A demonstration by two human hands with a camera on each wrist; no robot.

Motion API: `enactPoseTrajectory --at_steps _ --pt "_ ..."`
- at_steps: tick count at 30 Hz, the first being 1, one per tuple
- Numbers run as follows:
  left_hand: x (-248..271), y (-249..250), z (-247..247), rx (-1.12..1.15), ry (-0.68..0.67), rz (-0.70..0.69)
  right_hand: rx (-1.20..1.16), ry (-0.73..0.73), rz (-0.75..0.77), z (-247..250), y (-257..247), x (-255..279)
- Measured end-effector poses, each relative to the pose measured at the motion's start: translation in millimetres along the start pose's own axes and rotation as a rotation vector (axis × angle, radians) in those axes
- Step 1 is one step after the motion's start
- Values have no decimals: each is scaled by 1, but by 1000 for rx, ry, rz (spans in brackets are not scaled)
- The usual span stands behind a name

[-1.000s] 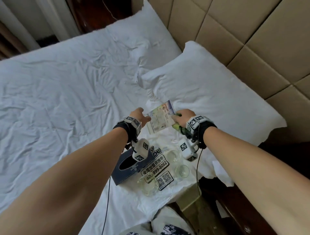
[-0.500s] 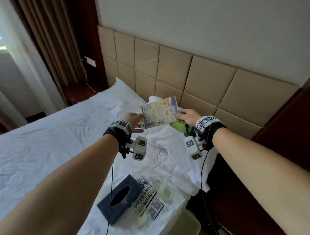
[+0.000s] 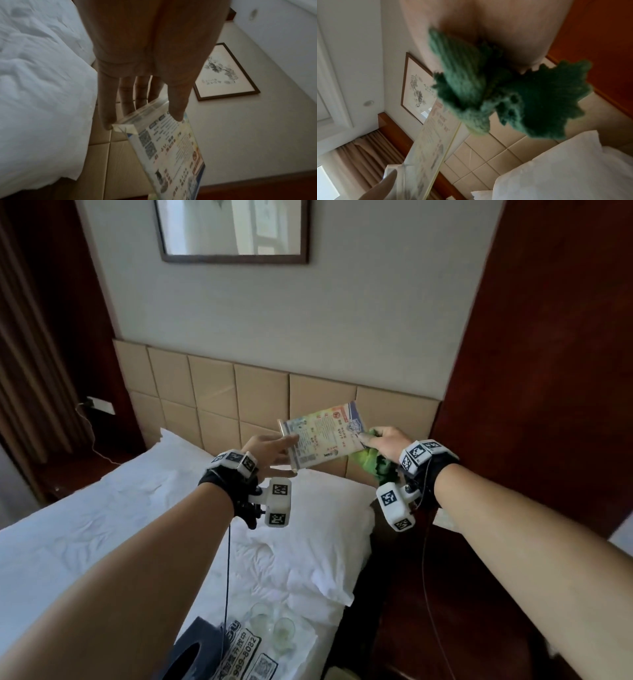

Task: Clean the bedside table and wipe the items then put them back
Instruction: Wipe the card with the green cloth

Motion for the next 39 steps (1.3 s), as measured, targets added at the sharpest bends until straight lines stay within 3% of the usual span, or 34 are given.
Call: enactPoseTrajectory --at_steps 4,9,14,21,24,31,39 --pt "12 5 -59 -11 -2 -24 60 189 -29 59 22 38" --pt "29 3 -122 3 14 -51 106 548 125 132 40 89" --pt "56 6 -179 26 -17 -77 181 682 215 174 51 127" --pt "85 32 -229 -21 -72 -160 404 670 254 195 52 152" --pt "93 42 -243 -18 -66 -212 400 640 290 189 47 160" --pt "99 51 -260 70 -36 -224 366 540 529 168 22 179" --pt "101 55 -268 55 -56 -250 371 556 552 184 23 173"
Point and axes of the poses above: each hand's wrist, its own x-axis away from the middle knuckle, its own z-axis out of the back of the hand, y = z × x, the point moved 6 cm from there along -x, towards the middle knuckle, and after that the axes turned 1 degree about y, right-handed, at the moved point
